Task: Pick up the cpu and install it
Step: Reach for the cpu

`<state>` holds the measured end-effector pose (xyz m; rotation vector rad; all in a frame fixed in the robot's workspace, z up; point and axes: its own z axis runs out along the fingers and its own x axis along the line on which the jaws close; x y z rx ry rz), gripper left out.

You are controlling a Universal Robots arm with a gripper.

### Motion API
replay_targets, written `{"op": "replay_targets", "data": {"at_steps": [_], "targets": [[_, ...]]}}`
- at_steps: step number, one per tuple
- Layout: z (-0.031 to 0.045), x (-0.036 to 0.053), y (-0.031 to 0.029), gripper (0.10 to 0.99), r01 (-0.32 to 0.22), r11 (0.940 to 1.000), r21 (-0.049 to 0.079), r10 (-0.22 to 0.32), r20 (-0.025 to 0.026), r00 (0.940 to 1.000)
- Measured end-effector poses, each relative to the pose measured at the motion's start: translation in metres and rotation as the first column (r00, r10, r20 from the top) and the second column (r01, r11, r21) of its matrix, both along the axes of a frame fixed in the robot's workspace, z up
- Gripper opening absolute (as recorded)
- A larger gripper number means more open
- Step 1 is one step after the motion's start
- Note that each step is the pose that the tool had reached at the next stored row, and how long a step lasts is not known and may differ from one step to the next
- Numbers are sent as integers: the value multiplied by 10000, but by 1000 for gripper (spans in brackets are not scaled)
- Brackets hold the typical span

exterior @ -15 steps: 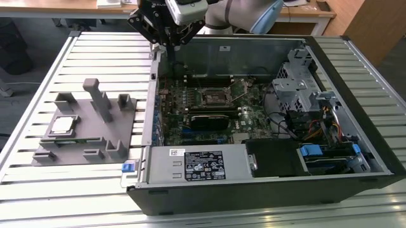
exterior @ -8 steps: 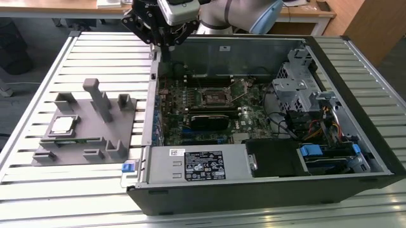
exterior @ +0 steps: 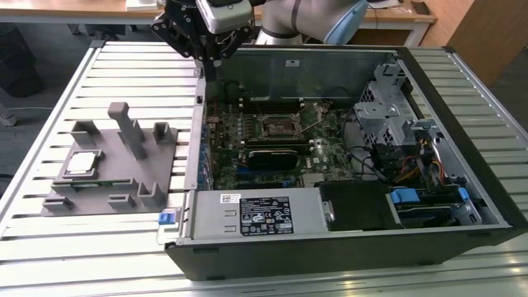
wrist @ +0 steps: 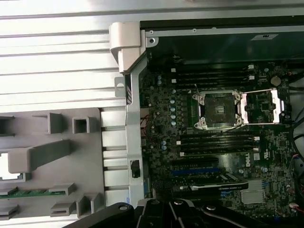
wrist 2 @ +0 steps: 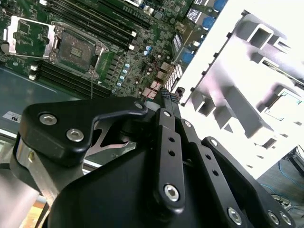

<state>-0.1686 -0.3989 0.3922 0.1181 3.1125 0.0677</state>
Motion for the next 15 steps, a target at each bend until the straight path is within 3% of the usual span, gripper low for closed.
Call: {"op": "replay_targets", "data": {"at_steps": [15], "targets": [[-10, -148, 0, 106, 0, 10000, 0, 0, -2, 10000]]}}
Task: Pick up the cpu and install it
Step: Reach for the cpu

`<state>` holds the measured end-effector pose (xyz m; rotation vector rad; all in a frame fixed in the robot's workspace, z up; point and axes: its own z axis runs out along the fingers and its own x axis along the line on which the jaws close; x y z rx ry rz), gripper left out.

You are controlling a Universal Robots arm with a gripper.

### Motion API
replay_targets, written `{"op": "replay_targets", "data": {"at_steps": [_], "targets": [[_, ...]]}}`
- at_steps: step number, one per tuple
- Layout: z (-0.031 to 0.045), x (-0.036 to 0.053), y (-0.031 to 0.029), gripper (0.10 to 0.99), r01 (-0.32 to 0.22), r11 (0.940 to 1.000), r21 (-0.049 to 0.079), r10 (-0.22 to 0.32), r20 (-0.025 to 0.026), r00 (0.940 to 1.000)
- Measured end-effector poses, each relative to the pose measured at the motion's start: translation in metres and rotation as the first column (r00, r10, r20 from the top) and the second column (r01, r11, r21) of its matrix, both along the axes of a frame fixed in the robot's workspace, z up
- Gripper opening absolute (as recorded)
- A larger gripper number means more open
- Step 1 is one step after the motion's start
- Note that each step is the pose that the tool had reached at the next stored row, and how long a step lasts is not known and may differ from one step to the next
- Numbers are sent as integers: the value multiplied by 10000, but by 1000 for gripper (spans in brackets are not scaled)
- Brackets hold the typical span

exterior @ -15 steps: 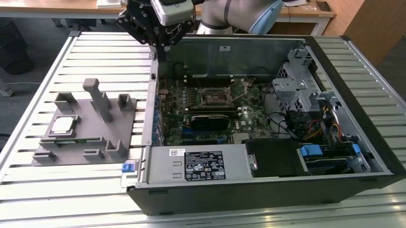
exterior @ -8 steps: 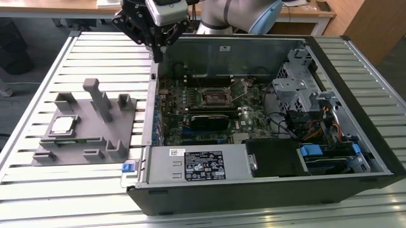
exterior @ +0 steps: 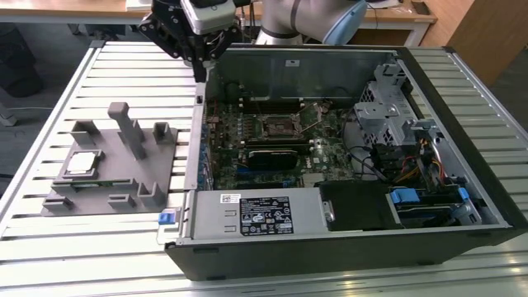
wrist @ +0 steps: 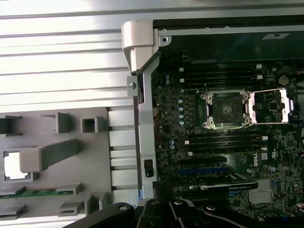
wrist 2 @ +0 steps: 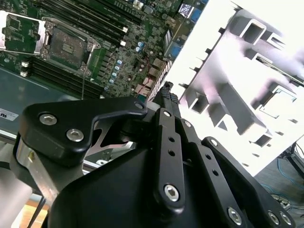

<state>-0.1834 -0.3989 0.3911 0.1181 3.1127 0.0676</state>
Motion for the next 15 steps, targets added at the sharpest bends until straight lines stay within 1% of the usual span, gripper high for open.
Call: {"op": "replay_targets", "data": {"at_steps": [15], "targets": [[-11, -140, 0, 106, -1, 10000, 0, 1, -2, 10000]]}}
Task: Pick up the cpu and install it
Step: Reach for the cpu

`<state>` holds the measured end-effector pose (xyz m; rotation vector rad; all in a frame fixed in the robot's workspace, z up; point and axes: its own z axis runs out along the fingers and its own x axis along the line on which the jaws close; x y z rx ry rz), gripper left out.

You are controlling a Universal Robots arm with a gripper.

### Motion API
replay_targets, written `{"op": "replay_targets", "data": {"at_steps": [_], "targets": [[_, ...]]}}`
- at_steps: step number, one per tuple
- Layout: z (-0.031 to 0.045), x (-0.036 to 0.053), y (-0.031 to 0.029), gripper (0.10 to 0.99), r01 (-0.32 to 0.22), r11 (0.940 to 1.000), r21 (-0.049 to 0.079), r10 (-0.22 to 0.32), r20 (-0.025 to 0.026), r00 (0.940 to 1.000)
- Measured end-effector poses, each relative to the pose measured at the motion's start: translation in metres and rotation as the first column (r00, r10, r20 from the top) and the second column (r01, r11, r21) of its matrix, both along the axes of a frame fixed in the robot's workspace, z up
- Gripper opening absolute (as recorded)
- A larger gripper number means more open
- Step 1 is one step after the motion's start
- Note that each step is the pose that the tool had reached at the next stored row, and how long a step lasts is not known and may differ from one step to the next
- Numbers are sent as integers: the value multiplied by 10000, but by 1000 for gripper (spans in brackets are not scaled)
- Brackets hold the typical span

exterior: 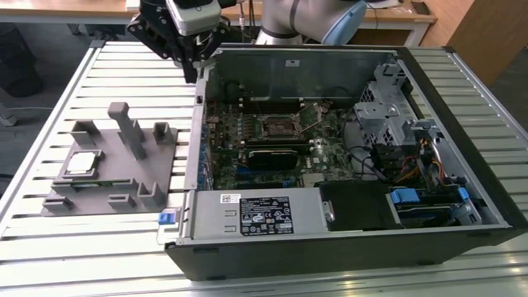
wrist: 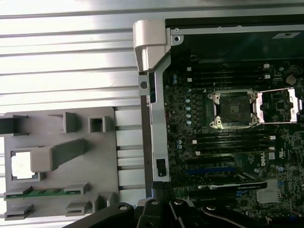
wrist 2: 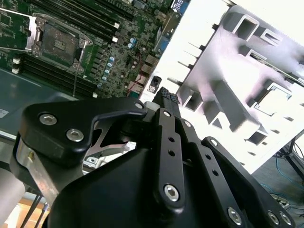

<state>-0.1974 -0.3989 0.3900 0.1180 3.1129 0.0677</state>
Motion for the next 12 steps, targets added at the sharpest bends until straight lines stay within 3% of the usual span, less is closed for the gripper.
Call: {"op": "replay_targets", "data": {"at_steps": [12], "targets": [[-10, -125, 0, 106, 0, 10000, -1, 0, 0, 10000]]}}
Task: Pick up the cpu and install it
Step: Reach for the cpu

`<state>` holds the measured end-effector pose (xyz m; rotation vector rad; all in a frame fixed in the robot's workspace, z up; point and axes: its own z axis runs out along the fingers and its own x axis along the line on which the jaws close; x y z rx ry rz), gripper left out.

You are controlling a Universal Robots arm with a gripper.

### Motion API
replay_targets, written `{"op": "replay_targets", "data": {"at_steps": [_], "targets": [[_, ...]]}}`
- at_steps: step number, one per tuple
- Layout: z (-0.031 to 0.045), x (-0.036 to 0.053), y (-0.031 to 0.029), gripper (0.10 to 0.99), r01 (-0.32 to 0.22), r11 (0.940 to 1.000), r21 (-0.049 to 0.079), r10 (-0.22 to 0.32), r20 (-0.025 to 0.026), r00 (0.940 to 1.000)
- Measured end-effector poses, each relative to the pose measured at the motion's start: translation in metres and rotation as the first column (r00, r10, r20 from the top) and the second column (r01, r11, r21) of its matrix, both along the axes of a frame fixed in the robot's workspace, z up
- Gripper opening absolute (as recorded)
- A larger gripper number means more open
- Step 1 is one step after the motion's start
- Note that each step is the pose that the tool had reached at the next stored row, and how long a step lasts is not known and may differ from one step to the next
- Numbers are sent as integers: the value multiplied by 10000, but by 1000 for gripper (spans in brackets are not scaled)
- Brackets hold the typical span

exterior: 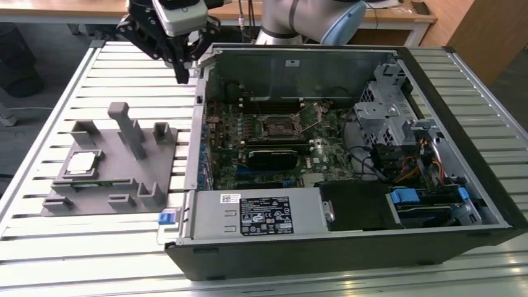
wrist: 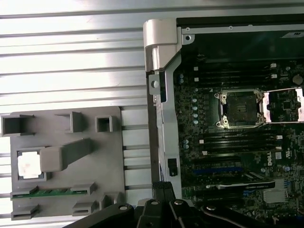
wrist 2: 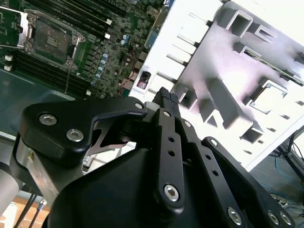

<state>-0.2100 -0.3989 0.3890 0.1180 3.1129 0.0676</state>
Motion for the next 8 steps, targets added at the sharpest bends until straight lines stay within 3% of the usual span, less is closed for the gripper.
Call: {"op": "replay_targets", "data": {"at_steps": [8], "targets": [[-7, -87, 0, 106, 0, 10000, 0, 0, 0, 10000]]}}
